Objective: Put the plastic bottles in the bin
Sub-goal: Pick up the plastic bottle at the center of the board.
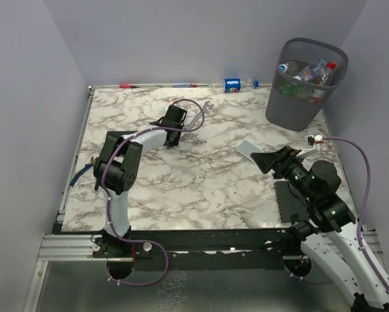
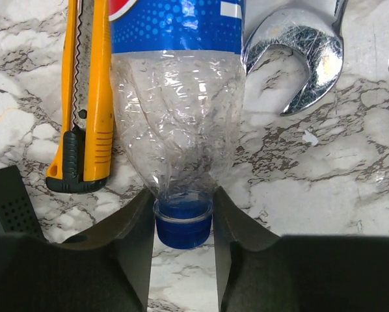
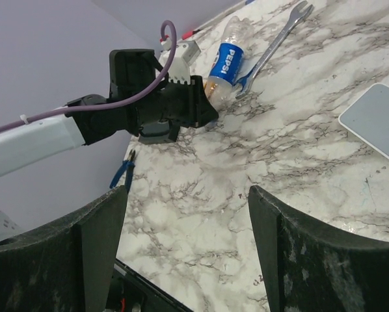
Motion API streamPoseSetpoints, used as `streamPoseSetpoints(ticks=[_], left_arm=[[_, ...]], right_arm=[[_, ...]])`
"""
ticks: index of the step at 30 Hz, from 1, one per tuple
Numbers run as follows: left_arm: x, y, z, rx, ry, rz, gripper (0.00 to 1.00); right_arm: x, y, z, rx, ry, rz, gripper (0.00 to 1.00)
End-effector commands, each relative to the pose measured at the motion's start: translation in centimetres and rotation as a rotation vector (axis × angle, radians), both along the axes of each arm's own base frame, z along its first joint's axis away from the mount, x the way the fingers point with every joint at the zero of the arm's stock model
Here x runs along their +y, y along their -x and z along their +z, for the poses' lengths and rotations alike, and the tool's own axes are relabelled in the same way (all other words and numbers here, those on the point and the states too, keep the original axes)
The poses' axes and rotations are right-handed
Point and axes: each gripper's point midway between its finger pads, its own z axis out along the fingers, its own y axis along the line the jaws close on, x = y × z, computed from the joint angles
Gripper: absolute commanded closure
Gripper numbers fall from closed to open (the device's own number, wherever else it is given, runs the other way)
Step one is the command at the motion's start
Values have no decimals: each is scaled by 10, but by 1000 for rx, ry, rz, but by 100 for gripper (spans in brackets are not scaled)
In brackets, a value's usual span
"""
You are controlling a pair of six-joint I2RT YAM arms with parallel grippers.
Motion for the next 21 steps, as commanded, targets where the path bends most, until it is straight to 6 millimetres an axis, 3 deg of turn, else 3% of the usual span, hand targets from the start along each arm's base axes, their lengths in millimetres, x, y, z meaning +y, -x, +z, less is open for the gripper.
streamPoseSetpoints(ticks=[1,3,5,7,10,11,15,21], left_arm=[[5,9,6,-7,8,11,81],[6,11,20,-37,28,26,91],[4,15,46,-94,73,41,100],[-6,24,82,-181,140,35,100],[-35,49,141,-304,340,-38,100],[-46,63,168,-357,442,-92,100],[-84,129,216,-450,771,-359,100],[-106,213,237,-435,1059,-603,100]], right_arm=[[-1,4,8,-11,2,2,22],[3,5,10,-20,1,29,21],[10,4,8,-15,21,70,20],[19,1,7,10,57,119,16],[36,-4,12,36,63,207,10],[42,-5,18,24,48,232,8],[62,-6,53,-69,-68,326,0],[88,-3,84,-197,-153,481,0]])
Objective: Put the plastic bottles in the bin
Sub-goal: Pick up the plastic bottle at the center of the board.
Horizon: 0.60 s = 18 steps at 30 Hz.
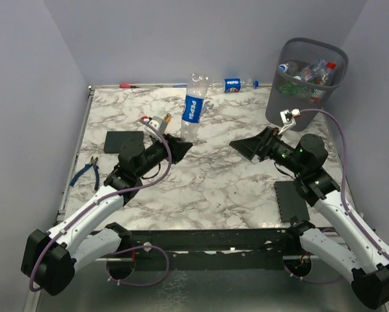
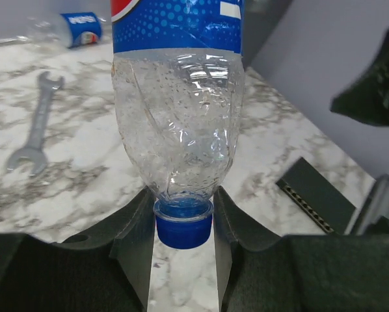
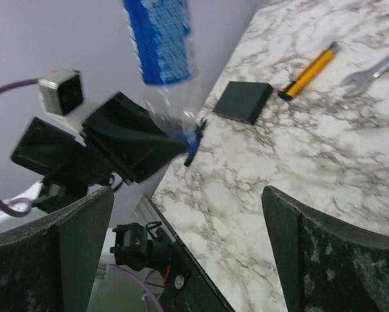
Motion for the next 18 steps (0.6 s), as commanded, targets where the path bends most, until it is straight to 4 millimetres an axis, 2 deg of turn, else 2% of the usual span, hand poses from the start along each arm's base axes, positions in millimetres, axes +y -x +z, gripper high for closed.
streamPoseSetpoints(ticks=[1,4,8,12,18], left_arm=[[-33,69,2,26,197,-327,100],[-39,95,11,48,293,-416,100],[-48,120,24,37,340,-503,100],[-51,131,30,26,347,-536,100],[-49,136,31,18,354,-544,100]], right_arm=[[26,18,49,-195,-106,178,0],[46,20,55,-269,-61,209,0],[77,18,51,-259,7,226,0],[85,6,51,-252,-4,177,0],[90,-9,60,-258,6,125,0]])
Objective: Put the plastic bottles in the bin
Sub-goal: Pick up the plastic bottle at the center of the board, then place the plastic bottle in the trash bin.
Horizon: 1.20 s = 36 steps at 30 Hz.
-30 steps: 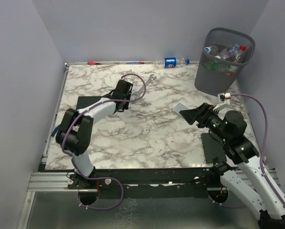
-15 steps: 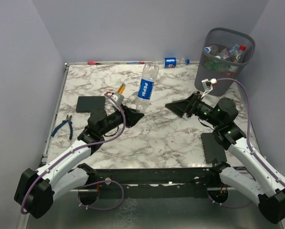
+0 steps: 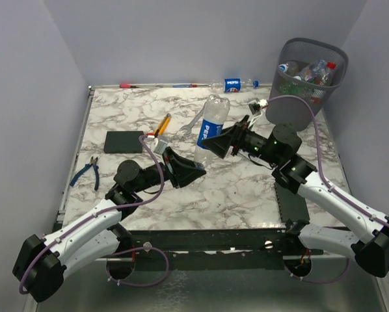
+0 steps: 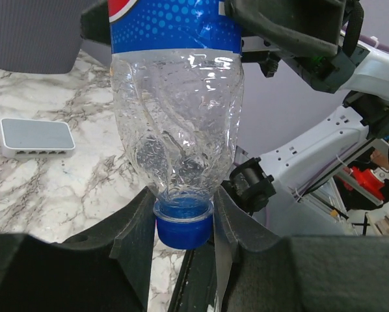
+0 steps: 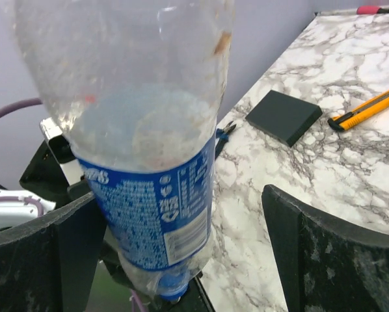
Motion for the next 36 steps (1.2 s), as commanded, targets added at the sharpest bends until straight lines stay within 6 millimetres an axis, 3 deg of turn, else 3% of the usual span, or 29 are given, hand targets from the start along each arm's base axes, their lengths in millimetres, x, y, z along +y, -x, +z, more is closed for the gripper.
streamPoseSetpoints(ticks=[1,6,11,12,14,15,19,20,23,26,27,30,33,36], left_arm=[[1,13,15,-40,43,-44,100],[-2,17,13,-38,39,-62,100],[-4,17,10,-34,35,-54,100],[-3,15,10,-33,37,-45,96],[-2,13,9,-30,39,-27,81],[-1,13,9,-30,39,-23,69],[5,10,19,-49,64,22,3],[9,8,23,-56,72,52,1],[26,-1,31,-100,68,167,1],[45,-13,27,-137,1,303,1],[52,-18,22,-139,-32,353,1],[79,-36,5,-122,-116,529,1],[101,-47,-8,-99,-149,655,1],[112,-49,-19,-88,-166,707,1]], right_arm=[[0,-18,25,-66,-18,-84,0],[13,-21,28,-62,-24,-47,3],[20,-16,29,-60,-46,-1,24],[20,-15,29,-60,-48,1,30],[18,-14,31,-63,-53,-2,40],[16,-12,33,-68,-58,-6,44],[2,-9,54,-114,-61,-54,52],[-4,-11,58,-125,-37,-89,52],[-37,-25,94,-209,69,-272,51],[-95,-55,145,-289,208,-602,51],[-121,-61,174,-326,225,-735,51],[-182,-87,210,-406,304,-1089,53],[-250,-122,230,-424,304,-1334,53],[-311,-169,223,-312,166,-1414,53]])
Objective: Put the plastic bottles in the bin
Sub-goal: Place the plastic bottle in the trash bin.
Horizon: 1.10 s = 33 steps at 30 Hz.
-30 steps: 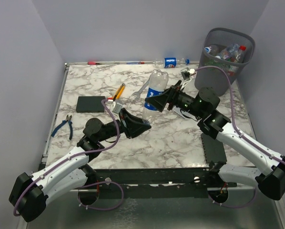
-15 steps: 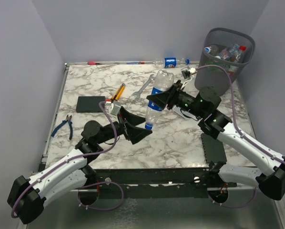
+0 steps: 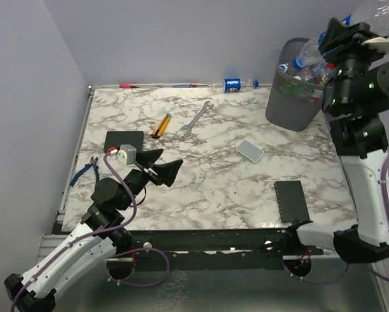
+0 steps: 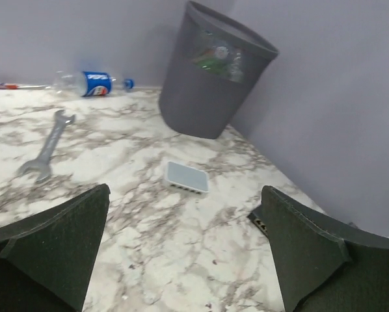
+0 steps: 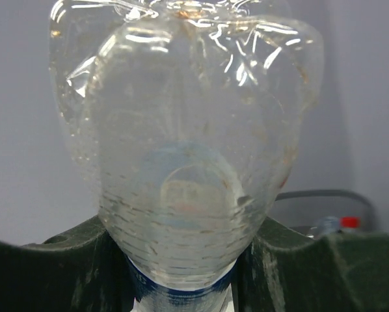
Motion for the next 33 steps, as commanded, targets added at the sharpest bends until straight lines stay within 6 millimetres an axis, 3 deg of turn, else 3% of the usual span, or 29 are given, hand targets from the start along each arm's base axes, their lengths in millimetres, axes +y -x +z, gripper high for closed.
streamPoseSetpoints(ticks=[1,4,9,16,23,29,33], left_arm=[[32,-20,-40,69,-102,206,1],[34,-22,-40,71,-114,221,1],[34,-25,-45,87,-131,231,1],[35,-29,-53,102,-161,250,1],[29,-32,-63,132,-195,238,1],[21,-34,-69,153,-218,209,1],[19,-34,-70,158,-222,198,1]], right_arm=[[-87,-94,-56,156,-122,-216,53],[-110,-135,-66,125,-173,-225,53],[-131,-194,-77,37,-160,-259,53],[-152,-278,-127,145,-59,-335,53],[-162,-304,-175,232,-97,-300,50],[-177,-308,-220,325,-329,-151,41],[-173,-311,-225,295,-409,-87,42]])
